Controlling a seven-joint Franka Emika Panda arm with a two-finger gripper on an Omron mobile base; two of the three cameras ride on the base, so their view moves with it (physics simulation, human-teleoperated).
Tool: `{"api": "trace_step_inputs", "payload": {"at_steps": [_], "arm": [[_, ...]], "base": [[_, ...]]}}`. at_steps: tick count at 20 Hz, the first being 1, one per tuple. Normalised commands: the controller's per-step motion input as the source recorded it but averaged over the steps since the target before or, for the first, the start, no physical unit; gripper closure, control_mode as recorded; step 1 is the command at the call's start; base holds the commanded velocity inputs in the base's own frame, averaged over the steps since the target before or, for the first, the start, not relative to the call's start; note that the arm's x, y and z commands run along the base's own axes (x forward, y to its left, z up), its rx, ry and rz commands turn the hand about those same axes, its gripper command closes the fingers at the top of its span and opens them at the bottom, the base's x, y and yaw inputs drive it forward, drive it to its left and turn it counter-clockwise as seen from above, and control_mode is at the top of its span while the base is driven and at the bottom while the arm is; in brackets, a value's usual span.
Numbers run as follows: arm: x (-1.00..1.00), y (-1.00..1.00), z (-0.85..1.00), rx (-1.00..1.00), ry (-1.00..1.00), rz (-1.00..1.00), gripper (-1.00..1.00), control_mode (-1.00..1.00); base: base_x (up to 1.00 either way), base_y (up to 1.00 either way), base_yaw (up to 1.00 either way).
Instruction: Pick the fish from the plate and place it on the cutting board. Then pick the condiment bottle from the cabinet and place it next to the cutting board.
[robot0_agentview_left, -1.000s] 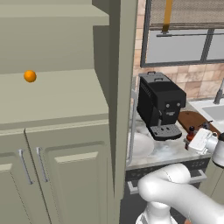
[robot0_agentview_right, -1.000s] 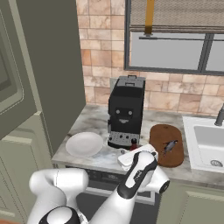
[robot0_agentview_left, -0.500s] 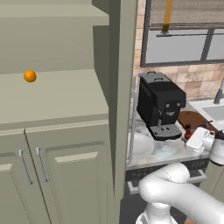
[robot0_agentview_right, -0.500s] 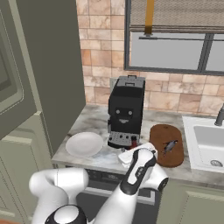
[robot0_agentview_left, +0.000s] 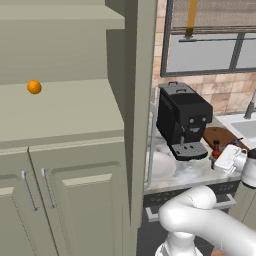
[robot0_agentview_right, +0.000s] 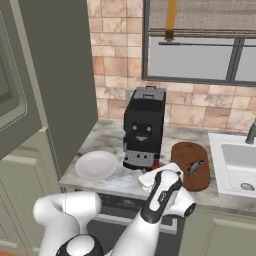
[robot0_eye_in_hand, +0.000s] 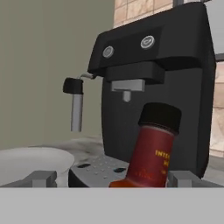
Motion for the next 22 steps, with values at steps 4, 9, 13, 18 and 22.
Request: {"api": "trace_step_inputs", "payload": {"at_steps": [4,9,13,18,22], "arm": [[-0.24,-0.14,0.0,0.0,0.0,-0.01,-1.0,-1.0],[-0.27,-0.01,0.01,0.0,-0.02,0.0,-1.0,-1.0],[-0.21,0.0,0.04,0.0,-0.06,0.0,-1.0,-1.0],[-0.04,0.13,0.01,0.0,-0.05,0.0,-1.0,-1.0],[0.01,0.36,0.03,0.0,-0.01,0.0,-1.0,-1.0]], "base": [[0.0,0.0,0.0],[0.0,0.0,0.0],[0.0,0.0,0.0],[0.0,0.0,0.0],[0.0,0.0,0.0]]}}
